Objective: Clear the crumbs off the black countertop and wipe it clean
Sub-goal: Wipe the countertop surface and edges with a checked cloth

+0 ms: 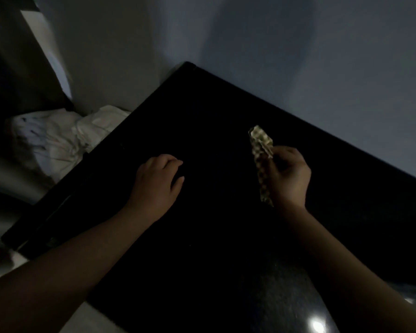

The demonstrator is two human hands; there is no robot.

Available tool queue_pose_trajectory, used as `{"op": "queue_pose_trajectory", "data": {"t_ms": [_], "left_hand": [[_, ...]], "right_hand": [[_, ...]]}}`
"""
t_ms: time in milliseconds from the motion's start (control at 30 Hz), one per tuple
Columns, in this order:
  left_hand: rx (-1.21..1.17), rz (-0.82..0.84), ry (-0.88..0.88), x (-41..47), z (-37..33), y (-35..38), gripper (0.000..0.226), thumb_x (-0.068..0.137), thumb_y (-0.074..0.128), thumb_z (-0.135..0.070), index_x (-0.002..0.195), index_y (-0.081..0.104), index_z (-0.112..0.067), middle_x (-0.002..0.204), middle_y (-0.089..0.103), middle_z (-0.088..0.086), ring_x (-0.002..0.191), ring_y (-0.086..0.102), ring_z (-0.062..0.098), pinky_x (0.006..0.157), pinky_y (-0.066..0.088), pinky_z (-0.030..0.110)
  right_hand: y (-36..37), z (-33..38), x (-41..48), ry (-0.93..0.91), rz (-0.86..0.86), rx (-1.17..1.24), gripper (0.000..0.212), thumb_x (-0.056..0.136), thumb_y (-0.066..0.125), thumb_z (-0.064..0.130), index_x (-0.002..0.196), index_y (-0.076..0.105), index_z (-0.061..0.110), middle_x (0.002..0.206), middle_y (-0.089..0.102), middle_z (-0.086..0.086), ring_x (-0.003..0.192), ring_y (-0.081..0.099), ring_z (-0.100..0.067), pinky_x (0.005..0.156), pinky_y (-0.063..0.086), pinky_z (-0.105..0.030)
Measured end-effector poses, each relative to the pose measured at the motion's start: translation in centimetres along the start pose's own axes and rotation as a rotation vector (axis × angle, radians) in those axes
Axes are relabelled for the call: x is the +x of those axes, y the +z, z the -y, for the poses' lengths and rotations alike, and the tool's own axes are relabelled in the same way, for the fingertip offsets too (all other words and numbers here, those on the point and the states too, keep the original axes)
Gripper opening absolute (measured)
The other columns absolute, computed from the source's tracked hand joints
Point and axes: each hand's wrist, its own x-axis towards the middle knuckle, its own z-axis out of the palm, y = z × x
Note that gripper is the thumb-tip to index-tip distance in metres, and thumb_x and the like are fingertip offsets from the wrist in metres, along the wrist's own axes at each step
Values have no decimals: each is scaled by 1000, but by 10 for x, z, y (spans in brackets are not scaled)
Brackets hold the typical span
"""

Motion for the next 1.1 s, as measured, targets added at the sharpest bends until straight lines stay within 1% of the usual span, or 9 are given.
{"op": "queue_pose_trajectory", "data": {"t_ms": [67, 233, 433, 533, 600, 800, 900, 1000, 1100], "left_hand": [[24, -18, 4, 18, 2, 7, 39, 93, 52, -30, 128, 53, -14, 127, 48, 5, 117, 43, 25, 98, 37, 43], [65, -73, 15, 62, 4, 16, 38, 93, 47, -34, 125, 55, -14, 129, 48, 6, 118, 43, 28, 99, 38, 46], [147, -137, -48, 73, 16, 33, 48, 88, 40, -46, 122, 55, -18, 125, 50, 2, 114, 44, 24, 95, 34, 42], [97, -164, -54, 75, 20, 38, 45, 87, 42, -46, 122, 55, -21, 125, 49, -1, 115, 41, 20, 94, 29, 37], [81, -179, -63, 76, 20, 39, 44, 85, 43, -46, 120, 55, -22, 124, 49, -2, 115, 42, 20, 94, 30, 37], [75, -230, -74, 77, 17, 41, 41, 83, 49, -43, 117, 57, -21, 123, 52, -2, 115, 45, 19, 94, 32, 38], [88, -221, -85, 78, 18, 42, 40, 82, 50, -42, 116, 57, -22, 123, 52, -3, 114, 46, 19, 94, 32, 38], [93, -222, -81, 77, 17, 41, 40, 82, 50, -42, 116, 57, -22, 123, 52, -3, 115, 45, 19, 95, 30, 36], [92, -220, -65, 78, 18, 41, 40, 84, 48, -42, 117, 57, -21, 124, 51, -2, 115, 45, 19, 96, 28, 35]], "right_hand": [[10, -9, 33, -44, 5, -29, 14, 84, 68, 17, 97, 73, 13, 100, 65, 3, 91, 63, -11, 84, 49, -23], [27, -28, 109, -129, 24, -148, 17, 85, 63, 15, 94, 72, 5, 97, 67, -14, 90, 63, -26, 76, 41, -22], [53, -38, 166, -139, 105, -237, 23, 89, 57, 14, 102, 70, -1, 106, 65, -21, 97, 61, -35, 86, 45, -34], [69, -38, 185, -68, 161, -249, 30, 93, 54, 28, 100, 71, 4, 101, 67, -19, 89, 65, -35, 78, 53, -40], [79, -40, 190, -12, 173, -253, 36, 95, 52, 37, 102, 71, 7, 99, 69, -18, 86, 66, -33, 75, 53, -35], [95, -47, 170, 20, 96, -260, 27, 89, 59, 20, 111, 67, 5, 116, 61, -16, 109, 55, -34, 87, 43, -35], [94, -45, 152, -87, 181, -230, 23, 87, 63, 16, 106, 70, 4, 114, 64, -13, 106, 58, -31, 87, 44, -31], [84, -40, 148, -186, 252, -134, 15, 85, 67, 11, 97, 72, 4, 102, 67, -12, 94, 62, -26, 77, 43, -22], [83, -41, 177, -90, 164, -113, 14, 86, 64, 11, 93, 69, 0, 99, 66, -17, 91, 63, -32, 79, 51, -34]]}}
